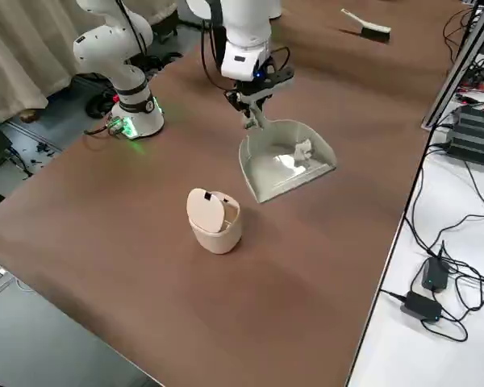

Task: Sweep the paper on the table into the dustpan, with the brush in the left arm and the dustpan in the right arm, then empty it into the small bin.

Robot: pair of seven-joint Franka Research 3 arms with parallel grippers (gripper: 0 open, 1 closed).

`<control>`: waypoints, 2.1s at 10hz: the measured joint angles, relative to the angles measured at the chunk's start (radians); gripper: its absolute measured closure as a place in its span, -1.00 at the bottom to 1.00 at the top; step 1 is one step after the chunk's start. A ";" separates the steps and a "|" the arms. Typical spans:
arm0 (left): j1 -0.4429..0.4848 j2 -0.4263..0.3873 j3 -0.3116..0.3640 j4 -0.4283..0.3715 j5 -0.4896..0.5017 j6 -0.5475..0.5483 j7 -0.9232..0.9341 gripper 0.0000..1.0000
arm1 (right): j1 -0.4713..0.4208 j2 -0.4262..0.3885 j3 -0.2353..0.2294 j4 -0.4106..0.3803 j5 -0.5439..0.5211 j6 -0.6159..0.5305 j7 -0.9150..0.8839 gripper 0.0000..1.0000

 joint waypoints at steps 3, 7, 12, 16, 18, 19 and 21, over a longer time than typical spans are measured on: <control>0.001 -0.013 0.004 -0.001 0.000 -0.002 -0.006 -1.00 | 0.003 -0.009 0.002 -0.025 0.046 0.054 0.088 0.34; 0.001 0.002 0.004 -0.008 0.000 0.023 -0.012 -1.00 | 0.013 -0.130 0.003 -0.219 0.142 0.295 0.098 0.34; -0.007 0.002 -0.006 -0.007 0.000 0.026 -0.066 -1.00 | 0.023 -0.241 0.003 -0.382 0.278 0.436 0.103 0.34; -0.010 0.002 -0.007 -0.008 0.000 0.027 -0.066 -1.00 | 0.024 -0.305 -0.002 -0.487 0.425 0.454 0.105 0.34; -0.010 0.009 -0.008 -0.009 0.000 0.026 -0.066 -1.00 | 0.024 -0.341 -0.023 -0.520 0.450 0.454 0.106 0.34; -0.011 0.011 -0.009 -0.009 0.000 0.026 -0.066 -1.00 | 0.024 -0.352 -0.047 -0.530 0.452 0.454 0.106 0.34; -0.011 0.011 -0.012 -0.009 0.000 0.026 -0.066 -1.00 | 0.024 -0.373 -0.084 -0.563 0.470 0.454 0.094 0.34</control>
